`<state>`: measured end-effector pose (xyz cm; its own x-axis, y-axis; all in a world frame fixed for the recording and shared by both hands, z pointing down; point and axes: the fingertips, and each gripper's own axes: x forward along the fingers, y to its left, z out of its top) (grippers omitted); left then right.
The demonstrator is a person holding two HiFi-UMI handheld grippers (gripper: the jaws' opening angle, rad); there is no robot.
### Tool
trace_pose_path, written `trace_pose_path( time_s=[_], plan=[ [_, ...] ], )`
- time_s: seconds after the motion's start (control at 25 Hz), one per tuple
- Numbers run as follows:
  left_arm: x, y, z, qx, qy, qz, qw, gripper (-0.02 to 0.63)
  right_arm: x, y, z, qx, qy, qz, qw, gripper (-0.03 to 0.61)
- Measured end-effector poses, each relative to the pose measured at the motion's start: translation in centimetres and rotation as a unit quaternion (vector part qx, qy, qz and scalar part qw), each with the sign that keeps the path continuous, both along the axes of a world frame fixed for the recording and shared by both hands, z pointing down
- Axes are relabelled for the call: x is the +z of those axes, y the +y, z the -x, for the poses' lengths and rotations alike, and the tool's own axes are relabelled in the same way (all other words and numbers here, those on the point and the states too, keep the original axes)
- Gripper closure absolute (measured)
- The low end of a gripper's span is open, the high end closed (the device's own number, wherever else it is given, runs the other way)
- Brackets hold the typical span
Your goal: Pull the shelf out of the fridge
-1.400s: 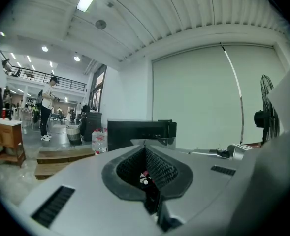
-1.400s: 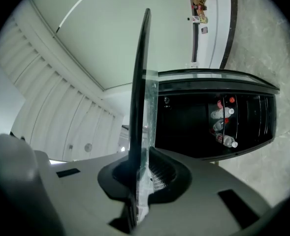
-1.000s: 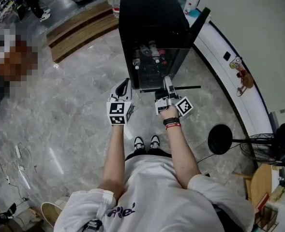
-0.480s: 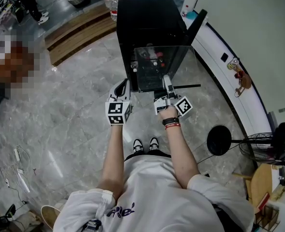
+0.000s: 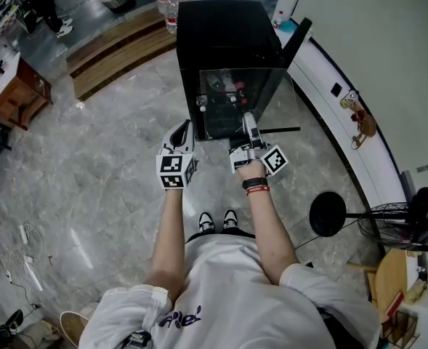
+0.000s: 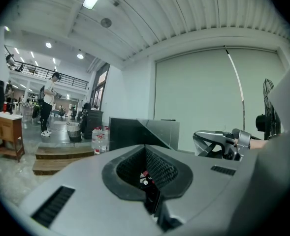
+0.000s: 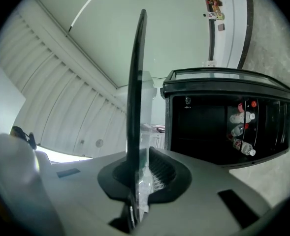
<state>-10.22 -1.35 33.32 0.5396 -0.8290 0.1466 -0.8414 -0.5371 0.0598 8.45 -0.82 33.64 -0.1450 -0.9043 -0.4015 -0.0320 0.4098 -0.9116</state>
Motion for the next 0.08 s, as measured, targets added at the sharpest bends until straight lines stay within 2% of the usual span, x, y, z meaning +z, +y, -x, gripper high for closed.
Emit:
trace_pose_path(
  time_s=[0.08],
  plan=[
    [0.04, -0.23, 0.23, -0.001, 0.001, 0.001, 1.0000, 0.597, 0.12, -0.22, 0.17, -0.001, 0.001, 0.000, 1.000, 0.541]
  ],
)
